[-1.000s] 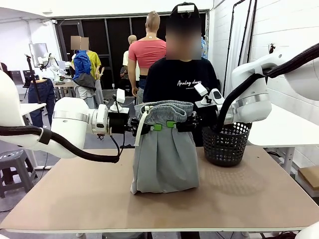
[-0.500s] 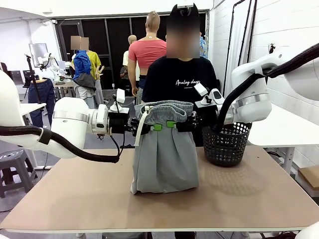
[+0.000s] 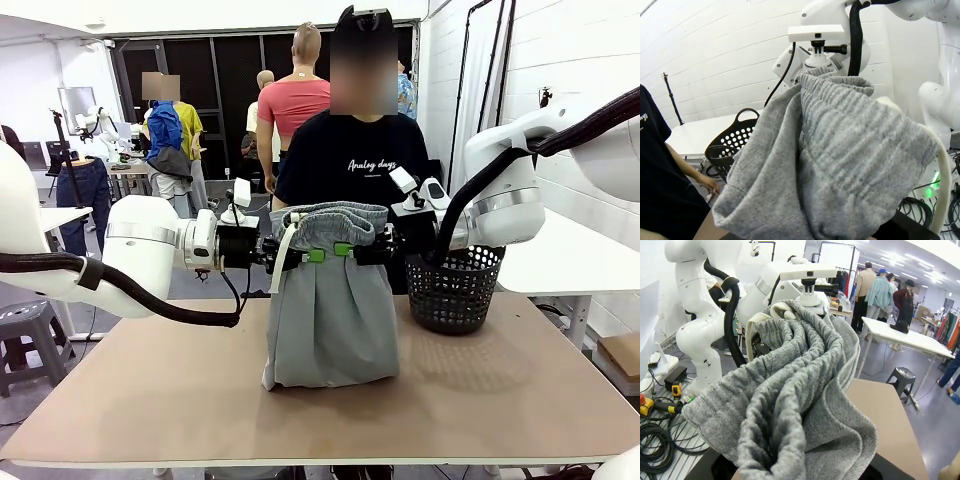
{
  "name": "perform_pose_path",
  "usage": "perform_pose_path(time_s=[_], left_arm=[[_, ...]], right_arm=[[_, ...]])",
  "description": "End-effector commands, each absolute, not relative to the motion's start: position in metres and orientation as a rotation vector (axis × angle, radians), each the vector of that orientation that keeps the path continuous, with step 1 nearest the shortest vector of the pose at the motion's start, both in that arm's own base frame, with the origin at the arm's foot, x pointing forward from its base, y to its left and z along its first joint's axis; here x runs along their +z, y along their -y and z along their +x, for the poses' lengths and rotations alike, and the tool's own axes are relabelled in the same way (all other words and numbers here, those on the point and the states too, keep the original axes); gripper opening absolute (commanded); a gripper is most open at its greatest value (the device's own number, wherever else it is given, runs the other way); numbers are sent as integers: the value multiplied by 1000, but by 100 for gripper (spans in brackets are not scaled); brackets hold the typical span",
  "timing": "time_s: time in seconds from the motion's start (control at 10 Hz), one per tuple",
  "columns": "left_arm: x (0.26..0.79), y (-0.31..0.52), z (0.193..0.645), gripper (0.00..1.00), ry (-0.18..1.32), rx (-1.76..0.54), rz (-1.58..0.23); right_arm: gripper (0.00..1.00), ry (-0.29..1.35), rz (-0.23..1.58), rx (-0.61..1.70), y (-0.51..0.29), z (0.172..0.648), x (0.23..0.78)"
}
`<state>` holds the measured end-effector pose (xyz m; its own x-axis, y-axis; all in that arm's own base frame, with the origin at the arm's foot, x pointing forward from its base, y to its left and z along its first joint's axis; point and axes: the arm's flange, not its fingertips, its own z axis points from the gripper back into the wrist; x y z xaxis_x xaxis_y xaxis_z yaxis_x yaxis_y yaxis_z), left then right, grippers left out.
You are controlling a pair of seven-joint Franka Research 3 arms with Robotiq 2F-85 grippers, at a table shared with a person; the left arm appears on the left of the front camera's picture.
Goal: Fold the training pants.
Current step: Fold the Training pants in half.
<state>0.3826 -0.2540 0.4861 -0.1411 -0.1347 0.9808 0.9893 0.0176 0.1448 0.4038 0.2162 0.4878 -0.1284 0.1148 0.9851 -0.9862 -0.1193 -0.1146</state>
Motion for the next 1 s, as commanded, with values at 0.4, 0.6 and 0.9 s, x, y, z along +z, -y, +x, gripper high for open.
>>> perform_pose_path(time_s=[0.4,0.6,0.9], left_arm=[[489,254,382,0,1232,-1355,-1004],[489,254,382,0,1232,-1355,-1004],[486,254,383,0,1225,-1353,-1018]], right_arm=[[0,1158,1148,1423,-215,400,487],[0,1158,1148,1423,-215,400,487],[0,1150,1138,1438,-216,404,488]])
